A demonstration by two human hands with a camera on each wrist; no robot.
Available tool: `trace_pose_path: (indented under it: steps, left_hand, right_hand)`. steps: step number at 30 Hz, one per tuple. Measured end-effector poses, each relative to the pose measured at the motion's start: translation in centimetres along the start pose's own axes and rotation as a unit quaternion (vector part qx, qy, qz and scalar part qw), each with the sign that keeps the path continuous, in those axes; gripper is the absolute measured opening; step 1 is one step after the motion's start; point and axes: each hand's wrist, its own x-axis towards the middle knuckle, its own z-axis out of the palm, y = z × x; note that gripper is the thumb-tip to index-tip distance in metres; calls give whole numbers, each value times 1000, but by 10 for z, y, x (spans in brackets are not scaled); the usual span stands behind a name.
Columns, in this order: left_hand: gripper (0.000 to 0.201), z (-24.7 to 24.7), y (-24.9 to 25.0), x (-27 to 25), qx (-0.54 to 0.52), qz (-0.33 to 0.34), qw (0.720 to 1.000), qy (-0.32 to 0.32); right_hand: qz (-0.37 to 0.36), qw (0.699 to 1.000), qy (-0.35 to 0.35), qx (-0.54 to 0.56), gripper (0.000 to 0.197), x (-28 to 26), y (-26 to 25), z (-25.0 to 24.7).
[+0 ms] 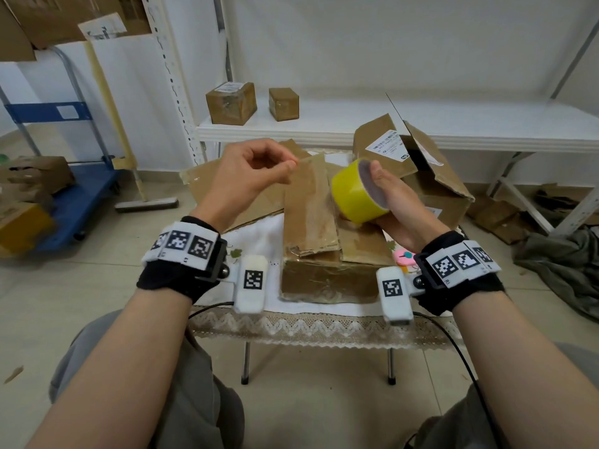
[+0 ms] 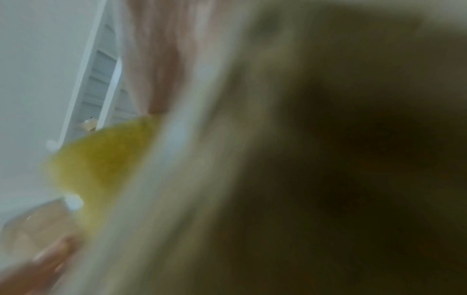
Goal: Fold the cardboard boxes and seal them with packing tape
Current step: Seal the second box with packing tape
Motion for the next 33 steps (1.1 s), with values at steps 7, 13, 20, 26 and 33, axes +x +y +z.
trace_pose_path:
  steps: [7,13,20,26,33]
  left_hand:
    - [6,-3,2,-3,-43,-28,998,-21]
    - [17,10,1,-6,-28,-21,993,-116]
    - [28,42,-1,-5,18,38,994,-102]
    - [85,36,-5,-2,136,-10,982,-129]
    - [62,43,0,-6,174,63,973,-137]
  right_hand:
    - [14,1000,-5,-16,36,-2,-1,2]
    - [8,1000,-21,20,25,-1,0,1]
    - [-11,999,-38,-3,31,-1,1,2]
    - [-24,996,-82,-26,25,-5,2,1]
    - [-34,998,-58,-10,42,-4,2,1]
